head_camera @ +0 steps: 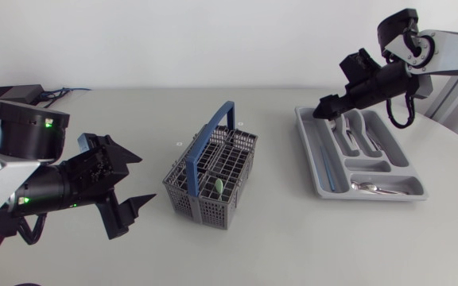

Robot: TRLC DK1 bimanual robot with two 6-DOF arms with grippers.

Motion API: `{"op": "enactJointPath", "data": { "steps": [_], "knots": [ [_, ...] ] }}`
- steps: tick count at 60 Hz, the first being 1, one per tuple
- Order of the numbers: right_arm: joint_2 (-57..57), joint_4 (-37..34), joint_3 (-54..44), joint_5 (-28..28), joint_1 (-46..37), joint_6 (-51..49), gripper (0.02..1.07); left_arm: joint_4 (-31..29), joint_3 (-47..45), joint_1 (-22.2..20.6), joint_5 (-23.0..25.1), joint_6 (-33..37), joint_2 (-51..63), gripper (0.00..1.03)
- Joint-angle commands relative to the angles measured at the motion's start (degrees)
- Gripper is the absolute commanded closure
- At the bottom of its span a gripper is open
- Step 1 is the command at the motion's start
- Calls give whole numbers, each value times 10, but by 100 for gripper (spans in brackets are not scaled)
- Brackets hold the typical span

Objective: Unload the cutlery basket into the drawer organizer.

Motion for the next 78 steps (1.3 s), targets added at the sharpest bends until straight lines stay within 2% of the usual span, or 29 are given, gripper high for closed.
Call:
{"op": "enactJointPath", "data": {
  "steps": [1, 20, 30, 36, 45, 57, 66, 78],
  "knots": [
    [-26, 26, -39, -5, 31, 21, 7, 2, -21, -7, 5, 16, -11, 5],
    [20, 80, -28, -5, 92, 72, 7, -20, -41, -35, 7, 16, -28, 7],
    [67, 93, 0, -5, 114, 91, 7, -33, -54, -52, 14, 16, -32, 13],
    [101, 98, 23, -5, 123, 102, 8, -27, -64, -70, 14, 12, -25, 25],
    [147, 101, 52, -6, 136, 113, 23, -3, -72, -80, 14, 8, 6, 47],
    [184, 109, 78, -13, 153, 132, 69, 42, -66, -89, 13, -1, 78, 83],
    [201, 105, 89, -29, 164, 145, 97, 72, -59, -98, 6, -3, 135, 84],
    [182, 98, 61, -50, 166, 143, 100, 131, -44, -83, -10, -3, 194, 85]
  ]
}}
